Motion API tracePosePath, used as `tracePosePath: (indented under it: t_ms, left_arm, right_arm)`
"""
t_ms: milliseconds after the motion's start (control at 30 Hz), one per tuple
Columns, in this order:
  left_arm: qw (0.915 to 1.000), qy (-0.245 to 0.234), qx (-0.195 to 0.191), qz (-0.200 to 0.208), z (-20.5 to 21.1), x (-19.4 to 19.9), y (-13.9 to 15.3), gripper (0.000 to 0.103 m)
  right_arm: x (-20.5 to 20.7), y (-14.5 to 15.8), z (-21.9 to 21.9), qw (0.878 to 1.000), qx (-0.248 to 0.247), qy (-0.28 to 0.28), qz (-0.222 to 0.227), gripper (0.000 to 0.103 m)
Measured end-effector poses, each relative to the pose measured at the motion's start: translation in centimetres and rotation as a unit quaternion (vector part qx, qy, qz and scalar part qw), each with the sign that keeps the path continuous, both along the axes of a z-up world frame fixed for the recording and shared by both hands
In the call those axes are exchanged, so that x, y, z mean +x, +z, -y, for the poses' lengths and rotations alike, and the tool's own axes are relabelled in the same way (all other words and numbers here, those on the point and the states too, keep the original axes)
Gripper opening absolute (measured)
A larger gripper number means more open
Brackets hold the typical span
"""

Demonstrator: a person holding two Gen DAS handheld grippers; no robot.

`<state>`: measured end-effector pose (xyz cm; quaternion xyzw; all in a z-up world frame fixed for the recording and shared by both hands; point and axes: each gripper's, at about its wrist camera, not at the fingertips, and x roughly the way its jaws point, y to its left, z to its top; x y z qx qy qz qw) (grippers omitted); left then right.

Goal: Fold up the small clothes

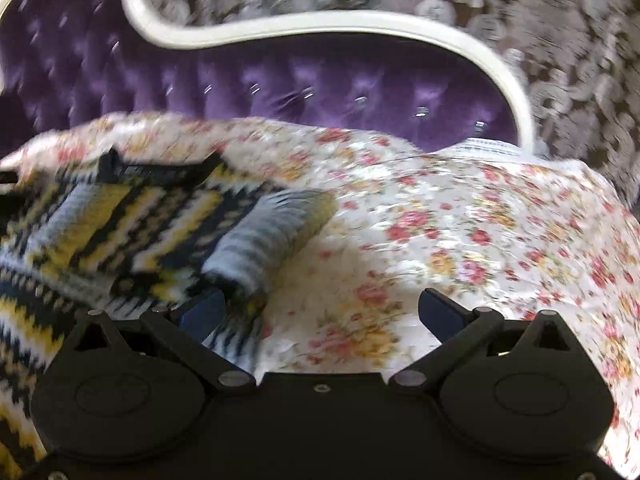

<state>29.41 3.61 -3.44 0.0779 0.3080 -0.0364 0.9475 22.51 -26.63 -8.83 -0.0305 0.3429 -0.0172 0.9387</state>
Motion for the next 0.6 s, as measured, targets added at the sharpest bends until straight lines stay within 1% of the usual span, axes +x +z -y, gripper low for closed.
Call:
tracePosePath:
  t_ms: [67, 133, 167, 233, 367, 433, 467, 500, 600]
  left_arm:
    - [0.9996, 0.003, 0.010, -0.025, 0.4, 1.0, -1.5, 0.070]
    - [0.9976, 0.002, 0.014, -0.068, 0.4, 2.0, -3.3, 0.072]
    - [0.9985, 0.004, -0.002, -0.055, 0.0, 1.7, -3.7, 0.075]
    - [0.9983, 0.009, -0.023, -0.053, -0.8, 1.5, -3.9, 0.077]
    - [0.9991, 0.005, -0.015, -0.039, -0.6, 0.8, -4.1, 0.078]
    - [0.9989, 0.007, -0.018, -0.043, -0.6, 0.9, -4.0, 0.079]
    - [0.9987, 0.005, -0.019, -0.047, -0.6, 0.9, -3.8, 0.079]
    - [0.9985, 0.004, -0.021, -0.051, -0.7, 1.1, -3.7, 0.079]
    - [0.9981, -0.002, -0.025, -0.057, -0.8, 1.7, -3.8, 0.079]
  right_arm:
    - [0.4, -0.2, -0.6, 1.000, -0.007, 0.002, 0.006, 0.103]
    - [1.1, -0.6, -1.2, 1.000, -0.022, 0.000, 0.006, 0.103]
    - [1.4, -0.9, -1.4, 1.000, -0.029, -0.001, 0.006, 0.103]
    - [2.1, -1.5, -1.7, 0.999, -0.038, -0.007, 0.006, 0.103]
    - [2.7, -2.2, -1.4, 0.998, -0.053, -0.025, 0.014, 0.103]
    - [2.7, -2.9, -0.5, 0.995, -0.092, -0.041, -0.002, 0.103]
    - [2.5, -3.1, 0.6, 0.995, -0.084, -0.050, -0.002, 0.103]
    - [2.3, -3.0, 1.4, 0.996, -0.062, -0.057, -0.002, 0.103]
    - [1.9, -2.9, 3.1, 0.998, -0.013, -0.065, -0.023, 0.103]
